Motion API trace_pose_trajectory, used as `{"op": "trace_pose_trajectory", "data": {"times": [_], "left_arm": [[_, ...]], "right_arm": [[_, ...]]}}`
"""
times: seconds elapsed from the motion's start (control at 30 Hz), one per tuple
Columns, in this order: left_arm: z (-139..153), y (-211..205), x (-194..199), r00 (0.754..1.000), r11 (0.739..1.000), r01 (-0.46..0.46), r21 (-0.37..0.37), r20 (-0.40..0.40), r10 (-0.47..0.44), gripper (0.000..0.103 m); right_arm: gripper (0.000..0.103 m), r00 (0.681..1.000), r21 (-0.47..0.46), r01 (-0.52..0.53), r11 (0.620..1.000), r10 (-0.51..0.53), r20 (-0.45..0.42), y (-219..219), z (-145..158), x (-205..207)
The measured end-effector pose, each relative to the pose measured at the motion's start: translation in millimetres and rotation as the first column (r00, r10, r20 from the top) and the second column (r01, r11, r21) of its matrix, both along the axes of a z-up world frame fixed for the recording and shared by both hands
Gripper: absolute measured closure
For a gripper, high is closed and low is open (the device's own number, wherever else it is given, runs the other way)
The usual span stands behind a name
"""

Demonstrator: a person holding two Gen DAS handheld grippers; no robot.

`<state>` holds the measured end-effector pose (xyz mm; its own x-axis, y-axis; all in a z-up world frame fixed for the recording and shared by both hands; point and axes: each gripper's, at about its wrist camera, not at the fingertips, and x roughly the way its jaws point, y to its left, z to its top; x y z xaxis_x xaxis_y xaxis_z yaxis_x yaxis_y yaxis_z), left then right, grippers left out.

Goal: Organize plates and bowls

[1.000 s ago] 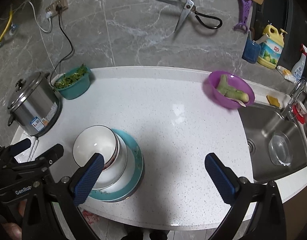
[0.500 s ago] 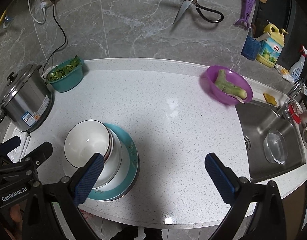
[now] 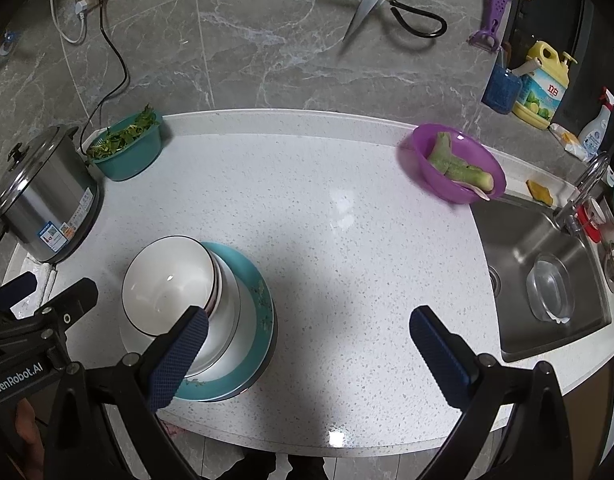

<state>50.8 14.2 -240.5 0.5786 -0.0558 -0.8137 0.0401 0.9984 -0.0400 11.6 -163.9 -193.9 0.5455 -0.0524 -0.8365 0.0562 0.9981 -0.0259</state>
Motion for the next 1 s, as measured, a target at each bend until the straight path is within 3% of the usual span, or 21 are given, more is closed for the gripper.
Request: {"op": "trace_pose_trajectory", "data": {"times": [1.0], "left_arm": [[-5.8, -3.6, -5.0, 1.000, 1.000, -0.017, 0.006, -0.013, 0.017, 0.000]], "right_arm": [[0.000, 1.000, 0.003, 0.008, 1.000, -0.008, -0.011, 2.5, -4.1, 1.7]]}}
